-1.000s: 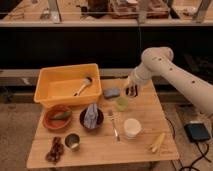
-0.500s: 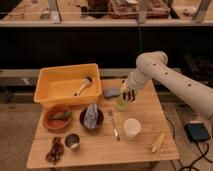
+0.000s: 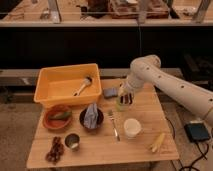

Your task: Place eraser in plastic cup

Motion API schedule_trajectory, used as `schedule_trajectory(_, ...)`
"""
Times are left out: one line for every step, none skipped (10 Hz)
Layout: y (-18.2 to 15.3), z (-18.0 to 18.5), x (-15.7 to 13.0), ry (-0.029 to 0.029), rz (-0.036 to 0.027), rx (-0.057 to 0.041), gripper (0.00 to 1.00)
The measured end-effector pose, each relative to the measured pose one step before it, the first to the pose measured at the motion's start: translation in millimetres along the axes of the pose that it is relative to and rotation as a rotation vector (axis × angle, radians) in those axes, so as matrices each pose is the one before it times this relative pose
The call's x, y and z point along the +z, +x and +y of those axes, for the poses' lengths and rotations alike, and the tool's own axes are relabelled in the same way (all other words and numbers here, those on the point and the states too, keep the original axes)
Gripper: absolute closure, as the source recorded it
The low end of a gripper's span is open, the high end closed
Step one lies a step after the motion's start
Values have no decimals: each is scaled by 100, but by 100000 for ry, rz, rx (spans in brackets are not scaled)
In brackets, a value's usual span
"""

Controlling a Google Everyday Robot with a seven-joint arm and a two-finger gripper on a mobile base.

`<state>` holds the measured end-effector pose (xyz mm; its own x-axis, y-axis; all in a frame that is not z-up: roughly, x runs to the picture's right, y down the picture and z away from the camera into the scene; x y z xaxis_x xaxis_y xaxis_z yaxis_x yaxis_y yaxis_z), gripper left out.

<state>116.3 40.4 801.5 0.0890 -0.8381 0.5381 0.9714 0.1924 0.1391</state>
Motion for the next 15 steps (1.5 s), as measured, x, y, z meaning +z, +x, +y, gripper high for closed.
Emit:
schedule_trajectory(-177,88,918,-1154,-444,435,56)
schedule_trajectory(-8,-56,329,-549,-280,296,56)
schedule_trajectory(-12,-1,314,-543,-436,335,56)
schedule_trajectory(-5,-49,280,-312,-526,318,56)
schedule_trajectory(-17,-69,281,-238,-449,336,56)
schedule_trajectory(-46,-47,191,-176,-257,180,56)
schedule_trajectory(-41,-81,182,-162,-186,-26,56)
schedule_trajectory(-35,-102,262,-50,-145,114,56)
schedule_trajectory(-8,-33,300,-120,-87,288,56)
schedule_trajectory(46,53,248,48,-102,457,56)
schedule_trajectory(161,138,445,31,-97,874,56)
schedule_trajectory(160,1,235,-4,264,403,56)
schedule_trajectory(138,-24,228,-13,245,324,56)
schedule_trajectory(228,-38,182,122,319,541,56)
schedule_trajectory(257,-9,235,75,243,631,56)
